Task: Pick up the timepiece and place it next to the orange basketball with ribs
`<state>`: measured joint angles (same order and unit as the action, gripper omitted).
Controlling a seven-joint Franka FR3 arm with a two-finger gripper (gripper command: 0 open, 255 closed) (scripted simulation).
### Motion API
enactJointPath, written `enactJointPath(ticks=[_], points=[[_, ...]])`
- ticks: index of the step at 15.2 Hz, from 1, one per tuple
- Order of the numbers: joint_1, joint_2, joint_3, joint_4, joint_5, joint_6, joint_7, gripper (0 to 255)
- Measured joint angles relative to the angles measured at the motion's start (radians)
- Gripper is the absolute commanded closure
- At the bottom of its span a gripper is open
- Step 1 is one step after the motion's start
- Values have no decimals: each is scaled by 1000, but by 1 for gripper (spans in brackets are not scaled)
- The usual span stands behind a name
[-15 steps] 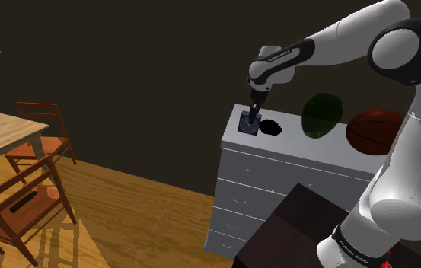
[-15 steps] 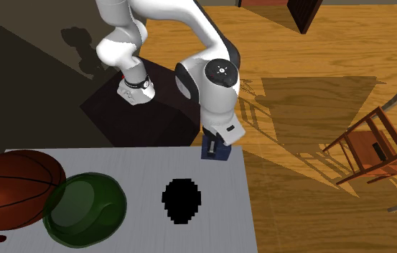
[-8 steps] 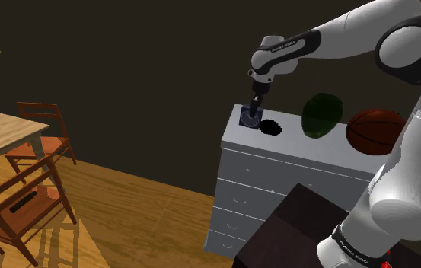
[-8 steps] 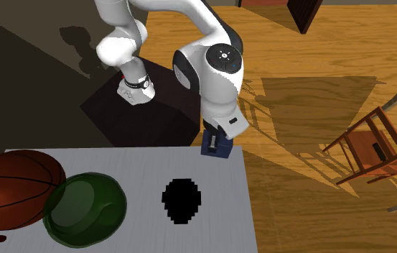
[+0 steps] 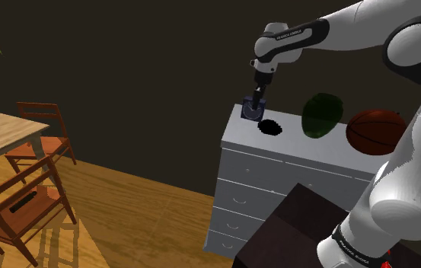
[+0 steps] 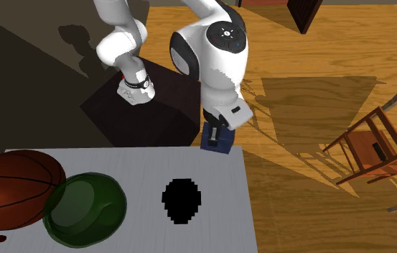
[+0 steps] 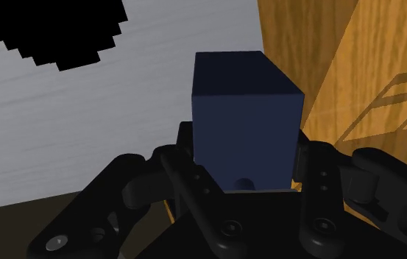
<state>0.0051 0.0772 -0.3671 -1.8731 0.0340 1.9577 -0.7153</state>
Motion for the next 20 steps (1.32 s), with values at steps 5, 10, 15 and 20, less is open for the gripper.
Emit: enactJointPath(ticks=[5, 10, 15, 20], points=[[2, -11, 1, 53, -5, -63, 6, 255], [1, -19, -1, 114, -8, -131, 6, 255], [-1, -14, -1, 185, -7, -198, 5, 255], [-2, -10, -2, 256, -6, -265, 5, 255]])
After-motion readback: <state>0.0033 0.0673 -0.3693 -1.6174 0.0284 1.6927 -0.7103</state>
